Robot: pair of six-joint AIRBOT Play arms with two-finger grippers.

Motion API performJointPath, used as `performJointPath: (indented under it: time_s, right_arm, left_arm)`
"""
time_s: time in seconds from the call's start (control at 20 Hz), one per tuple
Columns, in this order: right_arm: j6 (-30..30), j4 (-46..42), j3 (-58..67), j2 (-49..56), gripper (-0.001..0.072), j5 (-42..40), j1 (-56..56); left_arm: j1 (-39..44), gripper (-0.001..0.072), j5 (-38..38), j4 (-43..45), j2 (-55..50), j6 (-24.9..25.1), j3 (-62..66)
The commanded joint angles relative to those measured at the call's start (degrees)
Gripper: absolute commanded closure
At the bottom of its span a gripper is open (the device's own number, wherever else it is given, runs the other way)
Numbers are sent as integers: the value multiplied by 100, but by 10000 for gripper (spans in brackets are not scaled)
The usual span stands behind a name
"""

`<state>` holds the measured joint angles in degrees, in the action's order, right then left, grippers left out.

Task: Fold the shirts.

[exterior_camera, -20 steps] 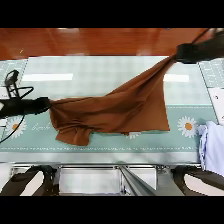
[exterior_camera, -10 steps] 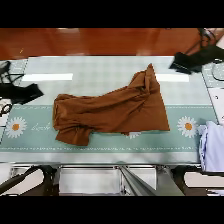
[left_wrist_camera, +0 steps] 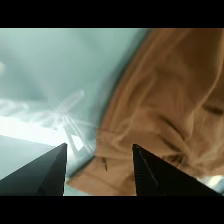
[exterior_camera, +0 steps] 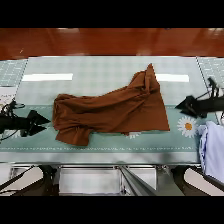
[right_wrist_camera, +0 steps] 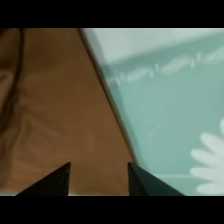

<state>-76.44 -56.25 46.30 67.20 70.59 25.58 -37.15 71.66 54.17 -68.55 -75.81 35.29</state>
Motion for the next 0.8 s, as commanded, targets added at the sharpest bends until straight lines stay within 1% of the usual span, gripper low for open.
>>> performJointPath:
  time_s: [0.0,0.2,0.3,0.4,0.45,0.5,0.55,0.65,0.75]
  right_arm:
    - [555,361,-1198,-433,298,-168,181]
    - [564,369,-1298,-433,298,-243,181]
    - [562,380,-1298,-433,298,-269,181]
    - [553,382,-1298,-433,298,-310,181]
    - [542,378,-1298,-433,298,-315,181]
    - [540,378,-1298,-433,298,-313,181]
    - [540,363,-1298,-433,298,-319,181]
    - [483,212,-1298,-433,298,-389,181]
    - [271,79,-1298,-380,298,-446,181]
  left_arm:
    - [-37,203,-173,-330,-74,229,-437]
    - [111,203,-492,-551,-236,352,-437]
    - [330,204,-640,-802,-337,623,-435]
    - [627,211,-918,-883,-444,614,-426]
    - [758,342,-1021,-881,-479,614,-415]
    - [859,595,-1025,-879,-501,647,-398]
    - [916,687,-1008,-879,-498,835,-374]
    - [911,687,-914,-876,-492,909,-306]
    - [907,687,-820,-876,-492,935,-232]
